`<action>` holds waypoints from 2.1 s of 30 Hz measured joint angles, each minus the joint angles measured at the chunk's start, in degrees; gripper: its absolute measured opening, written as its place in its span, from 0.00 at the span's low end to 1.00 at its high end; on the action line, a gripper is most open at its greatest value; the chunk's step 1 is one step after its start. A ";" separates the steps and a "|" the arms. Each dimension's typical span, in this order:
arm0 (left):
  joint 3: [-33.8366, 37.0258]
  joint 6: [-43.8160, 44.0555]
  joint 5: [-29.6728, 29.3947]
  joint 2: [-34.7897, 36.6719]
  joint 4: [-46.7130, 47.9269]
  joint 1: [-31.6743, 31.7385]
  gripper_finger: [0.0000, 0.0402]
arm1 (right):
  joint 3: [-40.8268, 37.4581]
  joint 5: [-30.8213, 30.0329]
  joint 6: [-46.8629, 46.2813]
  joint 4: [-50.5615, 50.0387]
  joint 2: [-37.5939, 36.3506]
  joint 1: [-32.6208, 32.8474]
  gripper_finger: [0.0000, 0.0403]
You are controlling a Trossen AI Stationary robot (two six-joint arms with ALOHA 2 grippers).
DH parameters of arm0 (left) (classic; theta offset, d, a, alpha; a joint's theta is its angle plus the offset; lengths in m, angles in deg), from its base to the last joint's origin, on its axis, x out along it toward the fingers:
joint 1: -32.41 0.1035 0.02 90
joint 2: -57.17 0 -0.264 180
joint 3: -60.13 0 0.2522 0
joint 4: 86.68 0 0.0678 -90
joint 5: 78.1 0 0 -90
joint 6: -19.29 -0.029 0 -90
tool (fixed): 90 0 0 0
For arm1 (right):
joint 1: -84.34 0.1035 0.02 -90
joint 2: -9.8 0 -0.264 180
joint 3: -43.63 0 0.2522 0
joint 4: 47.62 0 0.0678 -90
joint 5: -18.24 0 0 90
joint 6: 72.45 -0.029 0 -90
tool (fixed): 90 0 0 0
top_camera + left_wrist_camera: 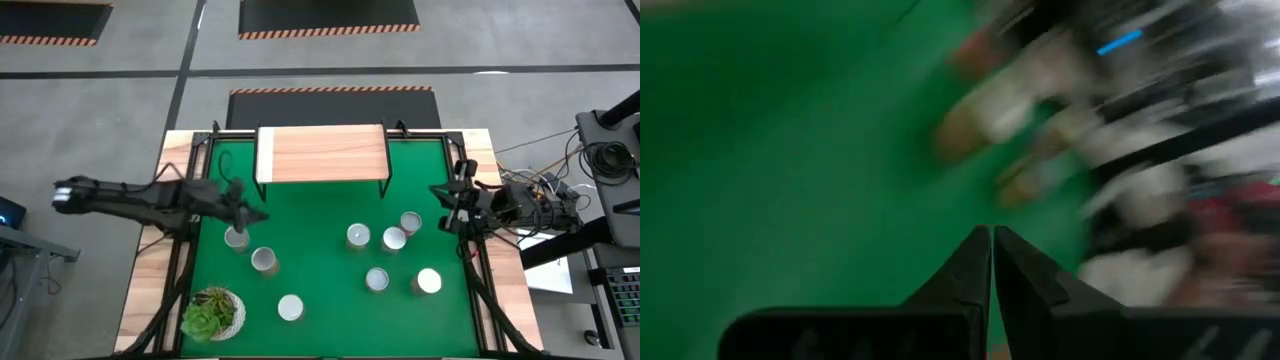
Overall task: Pick and place cans onto a shelf
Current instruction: Put the left canned cherries on the shelf
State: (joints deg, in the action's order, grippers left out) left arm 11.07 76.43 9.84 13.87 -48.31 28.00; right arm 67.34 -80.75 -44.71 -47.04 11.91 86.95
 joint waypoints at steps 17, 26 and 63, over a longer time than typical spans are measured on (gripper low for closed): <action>-17.16 26.63 -12.51 -20.00 42.28 -18.03 0.00 | -0.02 -0.17 8.41 5.95 -0.09 0.00 0.02; -17.16 29.50 -11.07 -20.64 42.33 -18.00 0.27 | -0.02 -0.17 8.50 5.85 -0.09 -0.02 0.02; -17.55 27.94 -12.22 -33.81 45.75 -18.00 0.75 | -0.07 -5.02 6.76 2.39 -0.07 -0.01 0.02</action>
State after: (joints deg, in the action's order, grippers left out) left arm -6.48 104.37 -2.38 -19.93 -2.57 10.01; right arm 67.28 -85.77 -37.95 -44.65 11.85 86.94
